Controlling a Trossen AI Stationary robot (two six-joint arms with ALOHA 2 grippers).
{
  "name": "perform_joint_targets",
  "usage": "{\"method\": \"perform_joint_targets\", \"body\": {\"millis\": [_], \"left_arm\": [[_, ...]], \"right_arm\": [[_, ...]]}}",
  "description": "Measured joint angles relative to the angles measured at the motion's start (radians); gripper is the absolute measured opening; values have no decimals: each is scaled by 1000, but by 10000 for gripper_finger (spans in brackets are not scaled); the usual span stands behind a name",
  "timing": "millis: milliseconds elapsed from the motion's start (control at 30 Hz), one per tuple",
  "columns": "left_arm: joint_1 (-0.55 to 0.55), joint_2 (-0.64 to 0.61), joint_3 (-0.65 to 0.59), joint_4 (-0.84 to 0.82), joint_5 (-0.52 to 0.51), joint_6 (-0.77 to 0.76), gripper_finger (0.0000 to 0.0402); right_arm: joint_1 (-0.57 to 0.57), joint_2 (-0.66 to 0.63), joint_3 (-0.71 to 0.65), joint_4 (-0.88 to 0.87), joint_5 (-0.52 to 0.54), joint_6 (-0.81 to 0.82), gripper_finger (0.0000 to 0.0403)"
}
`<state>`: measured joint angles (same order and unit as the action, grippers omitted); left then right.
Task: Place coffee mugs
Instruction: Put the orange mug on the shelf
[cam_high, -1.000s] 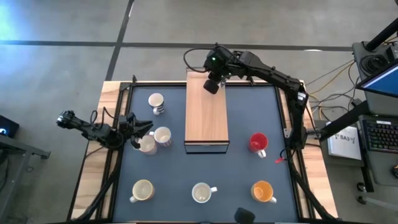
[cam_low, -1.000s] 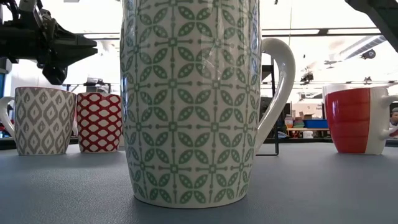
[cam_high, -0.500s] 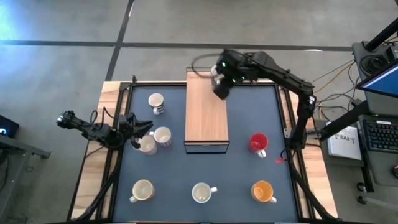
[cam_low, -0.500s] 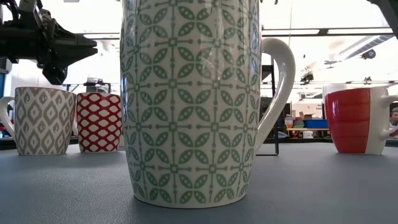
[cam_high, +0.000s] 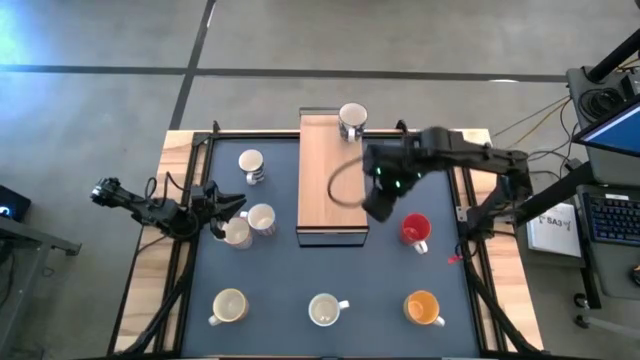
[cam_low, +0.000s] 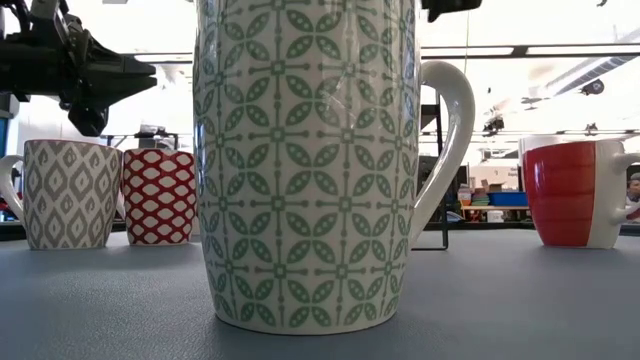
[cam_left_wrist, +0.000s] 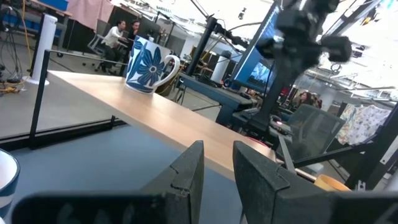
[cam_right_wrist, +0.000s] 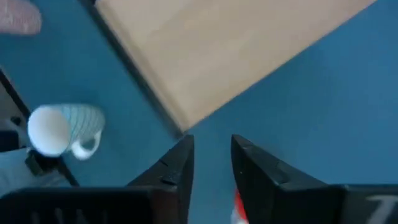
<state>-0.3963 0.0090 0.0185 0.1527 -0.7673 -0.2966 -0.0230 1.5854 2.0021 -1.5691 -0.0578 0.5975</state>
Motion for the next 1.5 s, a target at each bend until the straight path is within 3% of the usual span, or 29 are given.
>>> {"method": "perform_joint_targets", "body": {"millis": [300,467,633,967,1133,1367,1500], "left_arm": [[0,0,0,0,0,0,68],[0,0,0,0,0,0,68],[0,0,0,0,0,0,68],[0,0,0,0,0,0,68],[0,0,0,0,0,0,68],[0,0,0,0,0,0,68],[0,0,0,0,0,0,68]], "right_arm": [[177,-110,-334,1,29,205,174],[218,-175,-536,61,57,293,173],[220,-237,-726,227,54,332,164],[219,-295,-994,415,48,386,159],[219,-295,-1044,456,39,362,137],[219,-294,-1039,452,-2,317,28],[216,-294,-986,437,-29,280,14]]}}
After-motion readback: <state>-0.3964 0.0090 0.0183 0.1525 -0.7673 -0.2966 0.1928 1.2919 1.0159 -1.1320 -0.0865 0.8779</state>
